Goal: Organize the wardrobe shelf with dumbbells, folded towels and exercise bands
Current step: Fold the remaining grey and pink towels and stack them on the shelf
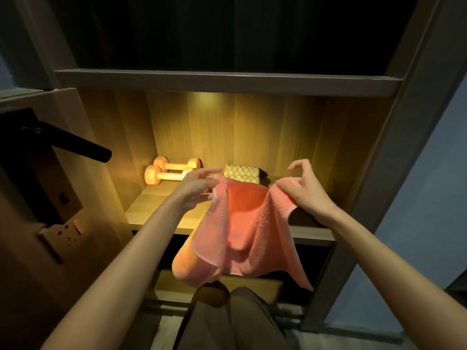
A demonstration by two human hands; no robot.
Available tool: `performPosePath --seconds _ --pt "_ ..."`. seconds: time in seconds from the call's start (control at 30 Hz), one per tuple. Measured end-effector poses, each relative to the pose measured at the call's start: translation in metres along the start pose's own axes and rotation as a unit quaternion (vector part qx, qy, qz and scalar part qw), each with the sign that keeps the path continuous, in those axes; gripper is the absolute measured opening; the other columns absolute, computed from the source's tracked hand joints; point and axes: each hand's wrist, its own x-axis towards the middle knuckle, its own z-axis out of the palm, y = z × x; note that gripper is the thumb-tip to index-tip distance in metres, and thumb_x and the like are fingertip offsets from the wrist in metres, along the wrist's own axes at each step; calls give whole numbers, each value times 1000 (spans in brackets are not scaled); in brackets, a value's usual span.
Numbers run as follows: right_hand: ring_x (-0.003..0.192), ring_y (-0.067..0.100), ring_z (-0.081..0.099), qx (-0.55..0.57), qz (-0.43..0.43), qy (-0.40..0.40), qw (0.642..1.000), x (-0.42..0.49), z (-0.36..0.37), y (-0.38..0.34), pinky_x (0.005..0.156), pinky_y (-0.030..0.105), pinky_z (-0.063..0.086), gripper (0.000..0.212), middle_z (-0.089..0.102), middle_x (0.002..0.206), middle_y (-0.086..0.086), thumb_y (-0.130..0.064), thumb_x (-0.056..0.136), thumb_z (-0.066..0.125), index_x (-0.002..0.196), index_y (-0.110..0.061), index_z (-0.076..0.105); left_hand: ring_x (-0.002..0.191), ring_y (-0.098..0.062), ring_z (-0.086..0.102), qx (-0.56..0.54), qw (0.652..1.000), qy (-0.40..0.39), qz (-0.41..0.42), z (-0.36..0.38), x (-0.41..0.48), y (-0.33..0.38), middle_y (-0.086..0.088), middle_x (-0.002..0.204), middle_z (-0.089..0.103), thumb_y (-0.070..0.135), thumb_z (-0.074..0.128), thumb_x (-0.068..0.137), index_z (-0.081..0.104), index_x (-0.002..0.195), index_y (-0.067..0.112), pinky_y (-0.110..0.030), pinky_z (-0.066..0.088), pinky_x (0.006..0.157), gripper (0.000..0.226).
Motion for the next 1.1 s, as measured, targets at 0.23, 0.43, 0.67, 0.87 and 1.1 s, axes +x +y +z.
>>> performPosePath --seconds 0.23,0.43,0.67,0.87,1.1 --pt "88 -1 61 -122 -64 -65 988 -16 40 -2 78 22 51 8 67 88 -21 -32 87 66 93 -35 71 73 -17 67 -151 988 -41 -3 30 -6 4 -15 95 63 -10 57 87 66 99 5 -22 57 58 22" --pt "82 9 64 -97 -85 -1 992 -30 52 -3 68 29 53 20 71 80 -9 -42 77 74 88 -26 73 73 -16 64 -259 961 -76 -55 46 -13 12 -10 94 57 -10 46 93 64 100 10 -21 55 49 28" --pt "85 17 69 -39 -25 96 994 -17 35 -4 73 42 58 17 72 83 0 -29 79 74 86 -13 75 99 -17 63 -70 995 -33 61 44 -18 -3 -7 111 57 29 75 78 41 133 20 -32 57 82 65" --pt "87 16 70 46 13 92 995 -4 27 -4 68 36 60 15 73 88 2 -26 81 75 87 -13 74 96 -7 62 159 979 -108 60 45 -28 -33 0 107 59 50 77 68 50 116 18 -17 54 66 64" --pt "87 10 66 29 31 54 998 0 19 3 73 32 55 6 72 88 -6 -22 79 76 85 -20 75 87 -14 69 -15 995 -74 70 46 -24 -35 -9 97 69 19 73 82 65 97 5 -25 57 74 22"
